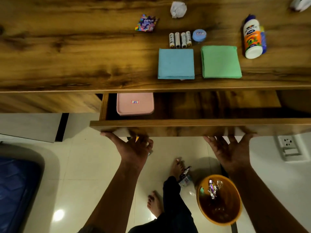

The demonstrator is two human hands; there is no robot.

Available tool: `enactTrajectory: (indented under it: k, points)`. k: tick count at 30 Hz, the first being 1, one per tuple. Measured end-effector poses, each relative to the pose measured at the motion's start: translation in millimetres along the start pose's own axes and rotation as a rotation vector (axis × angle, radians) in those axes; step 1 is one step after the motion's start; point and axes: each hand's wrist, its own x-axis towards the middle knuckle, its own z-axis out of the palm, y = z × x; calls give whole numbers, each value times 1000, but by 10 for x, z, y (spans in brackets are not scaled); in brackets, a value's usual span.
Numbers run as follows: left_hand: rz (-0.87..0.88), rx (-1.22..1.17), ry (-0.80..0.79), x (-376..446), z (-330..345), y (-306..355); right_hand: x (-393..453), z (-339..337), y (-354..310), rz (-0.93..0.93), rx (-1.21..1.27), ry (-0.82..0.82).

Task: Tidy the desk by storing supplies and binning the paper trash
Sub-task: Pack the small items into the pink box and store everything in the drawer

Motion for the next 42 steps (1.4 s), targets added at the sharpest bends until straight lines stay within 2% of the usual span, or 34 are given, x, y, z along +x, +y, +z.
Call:
enactTrajectory:
  k: [6, 13, 15, 18, 20, 22, 24, 26, 29, 31, 32, 34, 37, 39, 42]
  points:
    - [-17, -42, 71, -379, -149, -109, -344, -195, 78, -13, 41, 32]
    - [-29, -86, 181, -681, -295, -170, -698, -443, 100, -6, -74, 140]
    - [-33, -98, 211, -752, -333, -189, -773, -500, 85, 35, -52, 125]
    - [-31, -112, 251, -840, -389, -201, -953, -413, 66, 56, -109, 164]
    - [-32, -105, 263, -867, -416, -191, -1061, -399, 51, 90, -137, 191]
    - [-54, -77, 276, -914, -428, -171, -1168, -412, 8, 27, -217, 239]
    - [-77, -2, 298, -1004, -416, -121, -1273, -376, 19, 95, -233, 250]
    - [-72, 93, 344, -1158, -415, -78, -1438, -280, 16, 124, -378, 272]
    - [61, 212, 513, -1429, -451, 66, -1672, -266, 39, 39, -692, 422]
    - [154, 283, 603, -1602, -434, 201, -1860, -167, 29, -80, -969, 501]
    - [203, 310, 632, -1696, -421, 278, -1942, -95, 23, -149, -1018, 517]
    - [289, 353, 644, -1898, -336, 410, -2087, 134, 1, -226, -1036, 461]
    - [405, 488, 506, -2201, -68, 527, -2323, 657, 12, -308, -1098, 209]
    - [463, 704, 330, -2320, 179, 600, -2359, 981, 50, -317, -1189, 45]
    - [589, 1205, 140, -2291, 461, 667, -2217, 1330, 169, -293, -1504, -179]
